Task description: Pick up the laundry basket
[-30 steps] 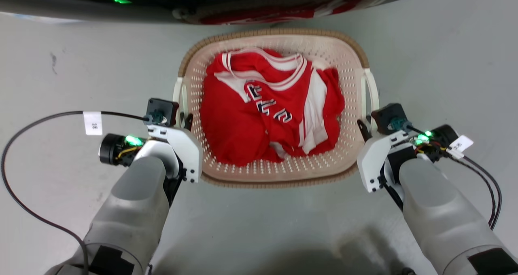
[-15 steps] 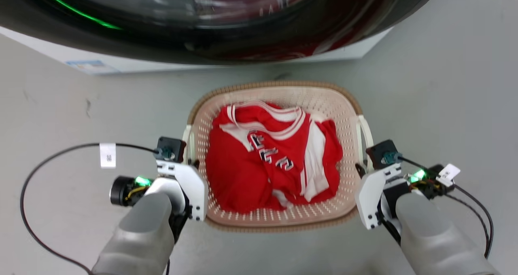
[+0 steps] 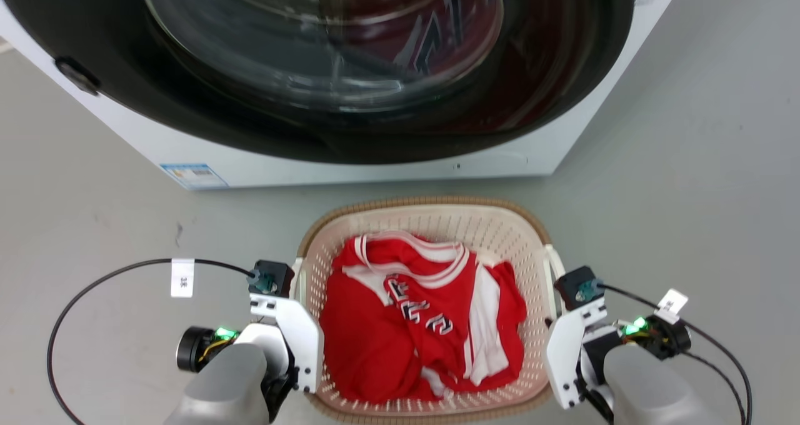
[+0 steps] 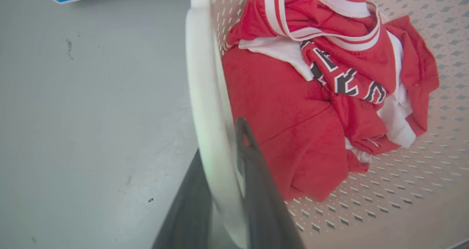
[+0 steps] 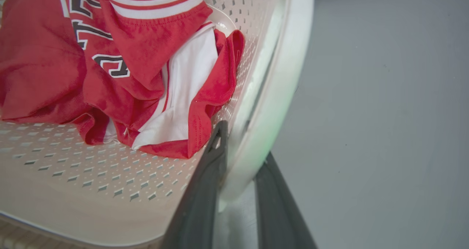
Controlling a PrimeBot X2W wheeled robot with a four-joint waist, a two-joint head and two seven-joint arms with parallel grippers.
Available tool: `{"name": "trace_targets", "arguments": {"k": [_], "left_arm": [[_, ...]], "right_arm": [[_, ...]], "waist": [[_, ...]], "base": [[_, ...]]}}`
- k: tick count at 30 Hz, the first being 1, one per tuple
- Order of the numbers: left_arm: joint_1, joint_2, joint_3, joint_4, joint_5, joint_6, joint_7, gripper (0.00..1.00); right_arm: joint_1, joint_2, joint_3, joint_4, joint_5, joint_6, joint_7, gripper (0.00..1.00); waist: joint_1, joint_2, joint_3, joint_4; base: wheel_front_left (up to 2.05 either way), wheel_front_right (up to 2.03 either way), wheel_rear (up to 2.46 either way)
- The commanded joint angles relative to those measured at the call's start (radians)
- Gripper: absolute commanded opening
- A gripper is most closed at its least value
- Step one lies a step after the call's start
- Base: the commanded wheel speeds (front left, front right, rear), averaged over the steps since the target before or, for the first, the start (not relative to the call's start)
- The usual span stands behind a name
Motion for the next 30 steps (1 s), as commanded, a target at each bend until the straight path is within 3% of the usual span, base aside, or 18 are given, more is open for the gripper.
{"name": "trace_targets", "arguments": {"k": [1,15,30], "left_arm": [[0.015,-0.011,-0.014,-0.016,-0.01,-0.012,0.008,0.0],[0.084,0.024,-0.116,-0.053,-0.153,-0.012,0.108,0.0],[0.155,0.033,-0.205,-0.048,-0.25,-0.012,0.117,0.0]], "right_arm": [[0.015,0.009,0.019,-0.013,0.011,0.003,0.005,0.0],[0.063,0.011,0.188,-0.039,0.158,0.003,0.107,0.0],[0.125,0.002,0.316,-0.029,0.284,0.003,0.144,0.0]], "waist": [[0.0001,0.0,-0.041,0.007],[0.0001,0.0,-0.184,0.0],[0.0001,0.0,-0.318,-0.018]], "base": [[0.0,0.0,0.0],[0.0,0.0,0.0],[0.0,0.0,0.0]]}}
